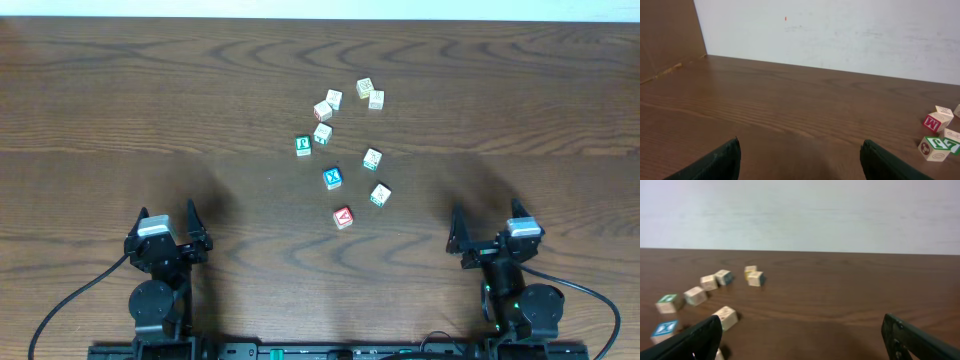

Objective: Lift 3 blocks

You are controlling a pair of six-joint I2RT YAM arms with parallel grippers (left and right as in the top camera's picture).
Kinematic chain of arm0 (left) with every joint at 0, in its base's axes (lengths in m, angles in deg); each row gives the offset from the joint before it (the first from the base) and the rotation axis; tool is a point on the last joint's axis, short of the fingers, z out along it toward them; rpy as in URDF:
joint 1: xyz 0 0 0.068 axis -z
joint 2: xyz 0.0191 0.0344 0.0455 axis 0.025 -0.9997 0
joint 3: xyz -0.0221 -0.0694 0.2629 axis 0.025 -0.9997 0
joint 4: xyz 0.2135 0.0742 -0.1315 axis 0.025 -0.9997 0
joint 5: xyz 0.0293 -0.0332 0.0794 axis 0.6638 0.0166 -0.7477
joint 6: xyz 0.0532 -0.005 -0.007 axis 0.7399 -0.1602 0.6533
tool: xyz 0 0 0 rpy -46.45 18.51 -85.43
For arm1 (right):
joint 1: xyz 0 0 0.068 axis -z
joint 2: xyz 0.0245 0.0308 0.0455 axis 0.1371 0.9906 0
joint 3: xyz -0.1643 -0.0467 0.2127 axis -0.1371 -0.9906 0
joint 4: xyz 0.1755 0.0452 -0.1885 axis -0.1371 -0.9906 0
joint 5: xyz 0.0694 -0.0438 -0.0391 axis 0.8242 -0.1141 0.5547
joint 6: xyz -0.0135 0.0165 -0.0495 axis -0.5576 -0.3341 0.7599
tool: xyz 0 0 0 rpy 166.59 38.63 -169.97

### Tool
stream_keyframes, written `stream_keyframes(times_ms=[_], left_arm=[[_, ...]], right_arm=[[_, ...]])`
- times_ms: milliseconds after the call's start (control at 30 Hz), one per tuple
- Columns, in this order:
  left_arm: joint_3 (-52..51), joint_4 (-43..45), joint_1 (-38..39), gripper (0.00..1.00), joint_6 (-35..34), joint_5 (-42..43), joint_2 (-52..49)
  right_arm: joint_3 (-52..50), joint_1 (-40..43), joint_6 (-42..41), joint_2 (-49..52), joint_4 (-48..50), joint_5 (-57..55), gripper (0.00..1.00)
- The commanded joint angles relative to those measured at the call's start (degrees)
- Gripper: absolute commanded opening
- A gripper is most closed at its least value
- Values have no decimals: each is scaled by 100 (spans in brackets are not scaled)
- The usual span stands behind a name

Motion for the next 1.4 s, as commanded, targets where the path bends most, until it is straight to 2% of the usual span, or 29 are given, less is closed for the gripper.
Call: stream_keyframes(times_ms=[0, 233, 500, 733, 967, 1067, 1167, 1367], left_arm=[[-59, -271, -13, 77, -48, -181, 28], [-59, -273, -13, 77, -48, -181, 26], [-59, -273, -13, 77, -50, -179, 26], [-59, -273, -13, 77, -52, -175, 26], [-59, -282, -13, 77, -52, -157, 26], [-59, -284, -13, 77, -52, -155, 26], [-59, -289, -13, 77, -52, -59, 26], [-59, -293, -13, 77, -50, 122, 26]], right_arm=[[39, 68, -35, -13, 11, 404, 99], [623, 68, 101, 570, -111, 400, 99], [2553, 68, 739, 2712, -1237, 402, 99], [4649, 68, 737, 4592, -3176, 409, 99], [6172, 66, 730, 5748, -5090, 898, 99], [6537, 66, 715, 6137, -5735, 1311, 99], [6535, 66, 715, 6288, -5733, 1827, 99], [6535, 66, 717, 6452, -5615, 2131, 99]])
